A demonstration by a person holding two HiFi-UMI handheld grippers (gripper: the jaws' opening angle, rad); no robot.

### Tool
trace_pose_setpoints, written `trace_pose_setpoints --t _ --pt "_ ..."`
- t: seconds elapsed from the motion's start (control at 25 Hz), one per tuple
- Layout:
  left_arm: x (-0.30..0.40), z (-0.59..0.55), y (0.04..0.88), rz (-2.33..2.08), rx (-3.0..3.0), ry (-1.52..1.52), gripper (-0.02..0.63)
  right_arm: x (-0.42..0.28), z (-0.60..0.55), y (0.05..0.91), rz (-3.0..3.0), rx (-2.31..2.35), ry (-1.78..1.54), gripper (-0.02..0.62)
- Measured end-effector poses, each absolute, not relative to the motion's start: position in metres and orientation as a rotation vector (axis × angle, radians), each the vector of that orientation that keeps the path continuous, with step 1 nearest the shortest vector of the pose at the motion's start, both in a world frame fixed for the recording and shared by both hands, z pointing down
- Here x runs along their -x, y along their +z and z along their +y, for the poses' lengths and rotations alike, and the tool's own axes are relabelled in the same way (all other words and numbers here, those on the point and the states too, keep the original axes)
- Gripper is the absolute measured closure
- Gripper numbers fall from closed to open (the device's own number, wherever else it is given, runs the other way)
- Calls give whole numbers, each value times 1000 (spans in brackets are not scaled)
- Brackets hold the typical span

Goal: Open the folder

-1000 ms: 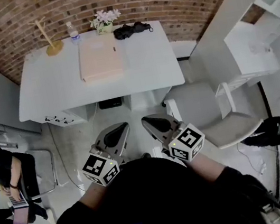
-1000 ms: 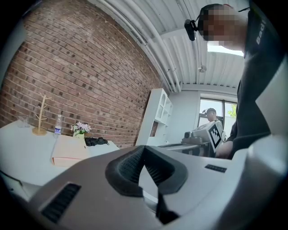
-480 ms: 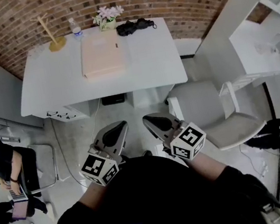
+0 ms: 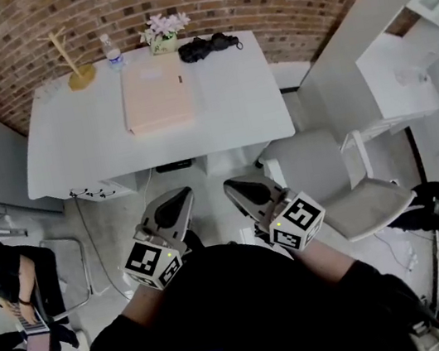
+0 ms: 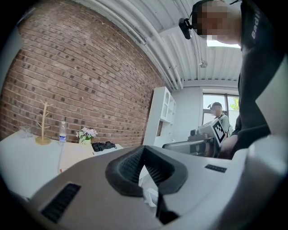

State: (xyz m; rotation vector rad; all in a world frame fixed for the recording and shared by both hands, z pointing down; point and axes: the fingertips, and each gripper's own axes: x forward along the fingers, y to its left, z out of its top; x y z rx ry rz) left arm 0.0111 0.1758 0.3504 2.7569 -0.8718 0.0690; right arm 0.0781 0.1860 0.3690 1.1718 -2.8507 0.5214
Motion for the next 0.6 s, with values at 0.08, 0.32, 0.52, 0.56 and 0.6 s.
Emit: trace_pose_setpoints --t 0.08,0.32,0.52,0.56,0.6 --pt "-7 157 348 -844 -2771 60 603 -76 170 368 -2836 -1208 527 568" --pt "6 100 348 -744 -2804 39 603 -59 112 367 -2788 -1292 531 568" --pt "31 51 354 -701 -2799 32 604 -37 64 372 -2719 -1340 544 568" --pt "36 42 356 -691 -2805 36 604 -33 55 373 -2703 -1351 547 568" --pt "41 33 358 -681 -2813 45 603 -29 47 374 -2689 -1362 549 568"
